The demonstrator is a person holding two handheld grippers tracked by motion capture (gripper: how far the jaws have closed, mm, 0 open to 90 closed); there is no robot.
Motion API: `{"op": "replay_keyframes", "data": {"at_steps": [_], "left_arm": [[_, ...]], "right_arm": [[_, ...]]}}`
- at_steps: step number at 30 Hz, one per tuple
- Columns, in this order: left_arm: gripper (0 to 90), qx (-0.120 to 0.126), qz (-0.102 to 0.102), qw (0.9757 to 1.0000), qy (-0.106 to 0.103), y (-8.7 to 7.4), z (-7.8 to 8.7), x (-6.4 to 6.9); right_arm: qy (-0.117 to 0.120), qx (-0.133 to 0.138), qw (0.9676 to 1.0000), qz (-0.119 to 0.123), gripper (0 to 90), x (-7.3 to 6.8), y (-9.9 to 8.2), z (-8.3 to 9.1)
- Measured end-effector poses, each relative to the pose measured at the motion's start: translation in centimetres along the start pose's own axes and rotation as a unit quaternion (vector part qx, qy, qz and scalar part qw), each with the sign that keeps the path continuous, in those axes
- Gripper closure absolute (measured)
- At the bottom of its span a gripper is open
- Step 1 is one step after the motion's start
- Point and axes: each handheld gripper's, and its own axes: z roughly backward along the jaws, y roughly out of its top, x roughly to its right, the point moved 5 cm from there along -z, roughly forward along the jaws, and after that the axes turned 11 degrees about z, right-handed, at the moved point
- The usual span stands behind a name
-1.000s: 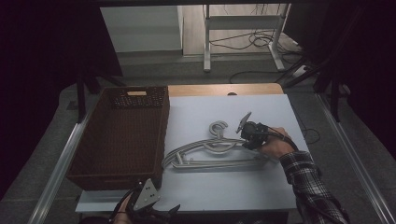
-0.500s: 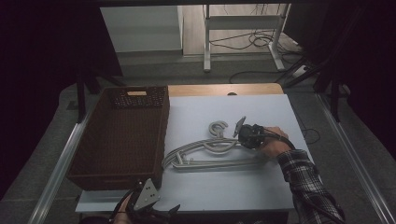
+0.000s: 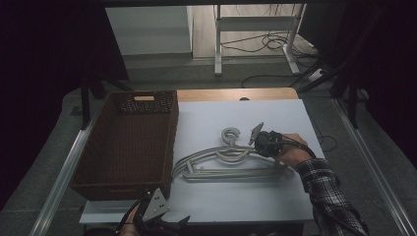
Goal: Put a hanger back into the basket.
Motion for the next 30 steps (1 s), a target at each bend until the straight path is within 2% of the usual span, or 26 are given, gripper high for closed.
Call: {"op": "replay_keyframes", "data": {"at_steps": [4, 7, 9, 11, 14, 18, 23, 27, 28, 29, 30], "left_arm": [[1.6, 0.001, 0.000, 1.0000, 0.000, 0.0, 0.0, 0.0], [1.6, 0.000, 0.004, 1.0000, -0.003, 0.0, 0.0, 0.0], [1.6, -0.003, 0.004, 1.0000, -0.004, 0.0, 0.0, 0.0], [1.6, -0.003, 0.004, 1.0000, -0.005, 0.0, -0.1, 0.1], [1.6, 0.000, 0.004, 1.0000, -0.004, 0.0, 0.0, 0.1], [1.8, 0.002, 0.007, 1.0000, -0.004, 0.1, 0.1, 0.0], [2.2, 0.005, 0.012, 0.9999, -0.008, 0.2, 0.2, 0.0], [2.8, 0.009, 0.026, 0.9995, -0.015, 0.3, 0.4, 0.0], [3.2, 0.012, 0.038, 0.9990, -0.023, 0.4, 0.6, -0.1], [3.2, 0.012, 0.038, 0.9990, -0.023, 0.4, 0.6, -0.1], [3.4, 0.014, 0.048, 0.9984, -0.027, 0.6, 0.8, -0.2]], "right_arm": [[0.001, -0.001, 1.0000, 0.004, 82.0, 0.0, 0.1, 0.5], [0.003, 0.008, 1.0000, 0.004, 82.3, -0.1, 0.1, 0.9], [0.003, 0.030, 0.9995, 0.000, 82.5, -0.3, -0.2, 1.6], [0.007, 0.038, 0.9993, -0.004, 82.5, -0.4, -0.2, 1.7], [0.017, 0.077, 0.9969, -0.012, 82.6, -0.7, -0.6, 2.7], [0.017, 0.090, 0.9958, -0.004, 82.6, -1.1, -0.8, 3.3], [0.020, 0.108, 0.9939, -0.005, 82.7, -1.2, -1.0, 3.7], [0.026, 0.133, 0.9908, -0.009, 82.7, -1.4, -1.3, 4.5], [0.025, 0.138, 0.9901, -0.008, 82.7, -1.4, -1.4, 4.6], [0.025, 0.138, 0.9901, -0.008, 82.7, -1.4, -1.4, 4.6], [0.021, 0.143, 0.9895, -0.011, 82.6, -1.5, -1.5, 5.0]]}}
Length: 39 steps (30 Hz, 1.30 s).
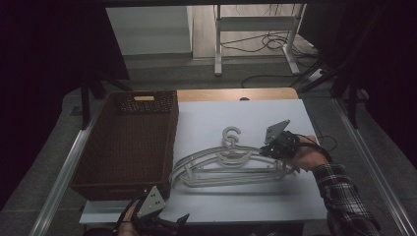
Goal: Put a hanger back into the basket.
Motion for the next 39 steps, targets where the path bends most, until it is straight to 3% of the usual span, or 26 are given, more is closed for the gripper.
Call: {"op": "replay_keyframes", "data": {"at_steps": [2, 9, 12, 14, 15, 19, 24, 26, 29, 30, 32, 33, 34, 35, 39], "left_arm": [[3.6, 0.000, 0.002, 1.0000, -0.001, 0.2, 0.2, 0.0], [2.7, -0.008, 0.000, 1.0000, 0.003, 2.9, 2.8, -0.3], [3.2, -0.031, 0.008, 0.9994, -0.012, 4.3, 3.5, -0.8], [4.0, -0.046, 0.000, 0.9988, -0.015, 5.5, 3.6, -1.2], [5.4, -0.046, 0.000, 0.9988, -0.015, 5.5, 3.6, -1.2], [10.1, -0.078, -0.022, 0.9957, -0.045, 8.3, 2.8, -1.8], [16.2, -0.100, -0.029, 0.9925, -0.063, 10.6, 1.4, -2.8], [19.6, -0.106, -0.021, 0.9905, -0.084, 11.5, 0.8, -3.2], [23.6, -0.117, -0.013, 0.9876, -0.103, 12.7, 0.0, -3.9], [24.8, -0.117, -0.013, 0.9876, -0.103, 12.7, 0.0, -3.9], [27.8, -0.135, -0.001, 0.9823, -0.130, 13.9, -0.9, -4.3], [28.7, -0.135, -0.001, 0.9823, -0.130, 13.9, -0.9, -4.3], [30.9, -0.147, 0.009, 0.9776, -0.150, 14.6, -1.6, -4.5], [32.5, -0.155, 0.012, 0.9745, -0.162, 14.9, -2.0, -4.6], [36.2, -0.183, 0.016, 0.9653, -0.185, 15.6, -3.9, -4.8]], "right_arm": [[-0.004, 0.003, 1.0000, 0.001, 82.6, -0.1, 0.0, 0.4], [-0.017, 0.015, 0.9997, 0.012, 82.6, -0.6, 0.4, 1.8], [-0.022, 0.021, 0.9994, 0.019, 82.6, -1.0, 0.5, 2.3], [-0.027, 0.026, 0.9990, 0.023, 82.6, -1.2, 0.7, 2.7], [-0.027, 0.024, 0.9990, 0.025, 82.6, -1.4, 0.7, 2.9], [-0.030, 0.030, 0.9986, 0.031, 82.6, -1.8, 0.9, 3.4], [-0.035, 0.039, 0.9979, 0.039, 82.6, -2.1, 1.3, 3.9], [-0.035, 0.044, 0.9976, 0.041, 82.6, -2.3, 1.4, 4.1], [-0.041, 0.052, 0.9966, 0.049, 82.6, -2.5, 1.6, 4.4], [-0.043, 0.048, 0.9965, 0.053, 82.6, -2.6, 1.6, 4.6], [-0.047, 0.052, 0.9960, 0.056, 82.6, -2.7, 1.7, 4.7], [-0.047, 0.055, 0.9957, 0.058, 82.6, -2.7, 1.8, 4.8], [-0.048, 0.056, 0.9955, 0.060, 82.6, -2.7, 1.8, 4.9], [-0.050, 0.057, 0.9951, 0.064, 82.6, -2.7, 1.9, 5.0], [-0.053, 0.064, 0.9942, 0.068, 82.6, -2.8, 2.0, 5.3]]}}
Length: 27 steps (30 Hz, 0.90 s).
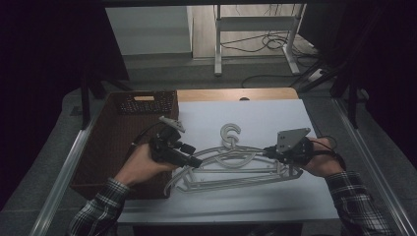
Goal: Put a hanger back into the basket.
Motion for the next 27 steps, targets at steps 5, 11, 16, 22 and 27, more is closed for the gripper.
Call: {"op": "replay_keyframes", "data": {"at_steps": [5, 11, 16, 22, 27], "left_arm": [[39.7, -0.021, 0.008, 0.9988, -0.044, 1.0, -1.3, -0.3], [47.1, -0.052, 0.011, 0.9956, -0.077, 2.4, -2.9, -0.5], [55.0, -0.074, 0.018, 0.9902, -0.117, 3.0, -3.8, -0.5], [73.2, -0.080, 0.015, 0.9875, -0.135, 2.8, -4.0, -0.5], [79.4, -0.068, 0.026, 0.9841, -0.162, 2.8, -3.7, -0.7]], "right_arm": [[-0.006, 0.005, 0.9999, 0.009, 82.6, 0.0, 0.1, 0.4], [-0.010, 0.013, 0.9998, 0.015, 82.6, -0.1, 0.3, 0.5], [-0.010, 0.020, 0.9995, 0.024, 82.6, -0.1, 0.6, 0.6], [-0.010, 0.025, 0.9992, 0.029, 82.6, -0.2, 0.6, 0.5], [-0.010, 0.027, 0.9992, 0.029, 82.2, -0.2, 0.5, 0.5]]}}
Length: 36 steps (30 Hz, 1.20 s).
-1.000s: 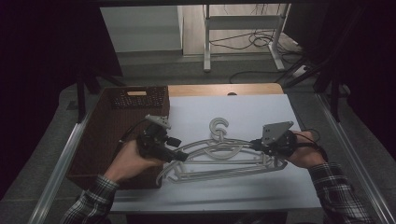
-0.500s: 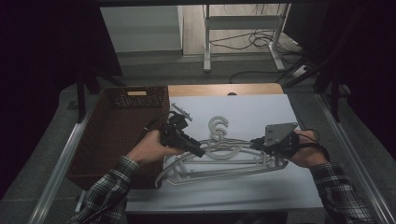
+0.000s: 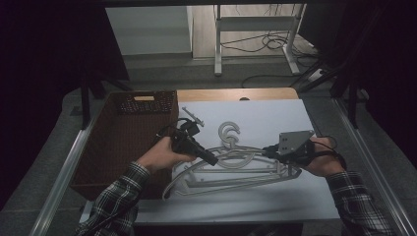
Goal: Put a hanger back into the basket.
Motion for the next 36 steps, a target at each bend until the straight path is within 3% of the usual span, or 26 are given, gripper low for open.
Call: {"op": "replay_keyframes", "data": {"at_steps": [7, 13, 16, 20, 21, 22, 23, 25, 27, 28, 31, 33, 34, 36], "left_arm": [[80.2, 0.015, 0.002, 0.9997, 0.018, 0.0, 0.2, 0.1], [80.5, 0.028, -0.008, 0.9992, 0.029, -0.1, 0.5, 0.5], [80.5, 0.035, -0.011, 0.9989, 0.030, -0.2, 0.7, 0.8], [80.5, 0.042, -0.025, 0.9973, 0.054, -0.2, 1.0, 1.1], [80.5, 0.046, -0.027, 0.9968, 0.059, -0.2, 1.0, 1.2], [80.6, 0.055, -0.034, 0.9953, 0.073, -0.3, 1.3, 1.4], [80.5, 0.055, -0.034, 0.9953, 0.073, -0.3, 1.3, 1.4], [80.6, 0.068, -0.041, 0.9927, 0.091, -0.4, 1.7, 1.7], [80.6, 0.075, -0.041, 0.9918, 0.095, -0.4, 1.8, 1.9], [80.6, 0.083, -0.048, 0.9896, 0.107, -0.5, 2.2, 2.2], [80.6, 0.089, -0.051, 0.9881, 0.114, -0.6, 2.5, 2.5], [80.6, 0.099, -0.058, 0.9846, 0.132, -0.7, 3.1, 2.9], [80.6, 0.099, -0.058, 0.9846, 0.132, -0.7, 3.1, 2.9], [80.6, 0.112, -0.060, 0.9813, 0.145, -0.9, 3.8, 3.1]], "right_arm": [[-0.002, -0.012, 0.9999, 0.004, 81.6, 0.1, -0.1, -0.4], [0.003, -0.010, 0.9999, -0.001, 80.7, 0.2, 0.0, -0.5], [-0.002, -0.008, 1.0000, -0.003, 70.7, 0.3, 0.2, -0.4], [-0.014, -0.011, 0.9997, -0.014, 55.0, 0.6, 0.3, -0.4], [-0.014, -0.011, 0.9997, -0.014, 55.0, 0.6, 0.3, -0.4], [-0.013, -0.011, 0.9994, -0.029, 48.4, 0.8, 0.3, -0.4], [-0.013, -0.011, 0.9992, -0.037, 45.2, 0.8, 0.3, -0.4], [-0.006, -0.008, 0.9983, -0.058, 39.6, 0.9, 0.2, -0.3], [-0.005, -0.007, 0.9968, -0.080, 33.8, 0.9, 0.1, -0.4], [-0.005, -0.009, 0.9957, -0.092, 32.1, 1.0, 0.0, -0.4], [-0.013, -0.005, 0.9928, -0.119, 27.5, 1.2, -0.1, -0.4], [-0.026, -0.005, 0.9911, -0.130, 25.8, 1.5, -0.2, -0.2], [-0.028, -0.003, 0.9899, -0.139, 24.0, 1.6, -0.2, 0.0], [-0.034, 0.000, 0.9870, -0.157, 21.0, 1.8, -0.2, 0.2]]}}
